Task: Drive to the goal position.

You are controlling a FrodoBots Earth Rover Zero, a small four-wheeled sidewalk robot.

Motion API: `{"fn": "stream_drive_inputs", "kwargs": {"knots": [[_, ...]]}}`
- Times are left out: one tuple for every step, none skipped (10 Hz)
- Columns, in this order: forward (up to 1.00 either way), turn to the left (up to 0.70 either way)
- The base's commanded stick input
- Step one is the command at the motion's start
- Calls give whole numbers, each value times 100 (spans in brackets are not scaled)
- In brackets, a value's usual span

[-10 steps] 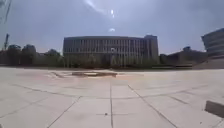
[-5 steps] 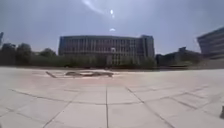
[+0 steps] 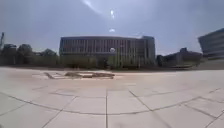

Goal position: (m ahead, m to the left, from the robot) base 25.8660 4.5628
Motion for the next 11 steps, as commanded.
{"fn": "stream_drive_inputs", "kwargs": {"knots": [[70, 0], [70, 0], [70, 0], [70, -29], [70, -35], [70, -35], [70, 0], [70, 0], [70, 0], [70, 0], [70, 0]]}}
